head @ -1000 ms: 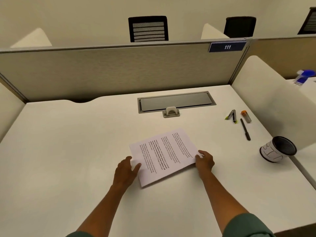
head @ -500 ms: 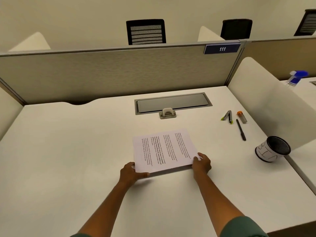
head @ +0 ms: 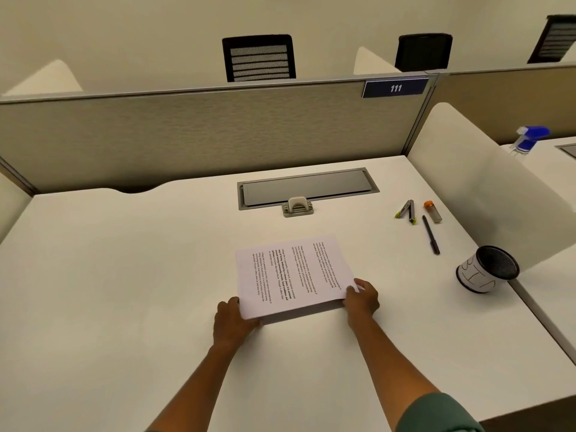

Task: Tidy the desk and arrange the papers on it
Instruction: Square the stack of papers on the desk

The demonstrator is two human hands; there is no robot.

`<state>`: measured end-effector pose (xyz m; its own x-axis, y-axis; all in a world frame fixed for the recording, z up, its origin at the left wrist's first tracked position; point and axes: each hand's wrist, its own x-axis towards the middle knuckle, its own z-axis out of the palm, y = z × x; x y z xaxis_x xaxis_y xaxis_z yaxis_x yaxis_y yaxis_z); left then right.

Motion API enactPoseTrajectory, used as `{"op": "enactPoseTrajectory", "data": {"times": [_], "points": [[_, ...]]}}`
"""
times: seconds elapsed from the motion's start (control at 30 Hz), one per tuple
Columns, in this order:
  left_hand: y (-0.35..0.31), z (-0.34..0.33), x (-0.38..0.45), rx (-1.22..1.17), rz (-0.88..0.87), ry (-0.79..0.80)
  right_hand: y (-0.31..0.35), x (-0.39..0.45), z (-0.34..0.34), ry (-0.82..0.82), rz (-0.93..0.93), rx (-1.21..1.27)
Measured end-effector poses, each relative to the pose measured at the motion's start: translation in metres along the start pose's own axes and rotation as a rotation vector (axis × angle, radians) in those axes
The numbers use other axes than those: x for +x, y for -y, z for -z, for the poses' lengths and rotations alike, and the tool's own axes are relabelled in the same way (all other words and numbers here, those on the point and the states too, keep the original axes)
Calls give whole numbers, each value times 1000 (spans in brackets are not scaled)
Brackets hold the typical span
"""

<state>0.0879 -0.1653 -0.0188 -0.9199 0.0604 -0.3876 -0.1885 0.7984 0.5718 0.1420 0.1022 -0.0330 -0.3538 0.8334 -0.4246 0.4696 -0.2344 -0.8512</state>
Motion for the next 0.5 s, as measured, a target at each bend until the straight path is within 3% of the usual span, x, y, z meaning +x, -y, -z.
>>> {"op": "enactPoseTrajectory", "data": {"times": [0.3,0.5], "points": [[7,7,11,-141,-40,35,-3,0,1,20,54,-33],[9,8,15,-141,-41,45,4,5,16,258,133,-182]]}}
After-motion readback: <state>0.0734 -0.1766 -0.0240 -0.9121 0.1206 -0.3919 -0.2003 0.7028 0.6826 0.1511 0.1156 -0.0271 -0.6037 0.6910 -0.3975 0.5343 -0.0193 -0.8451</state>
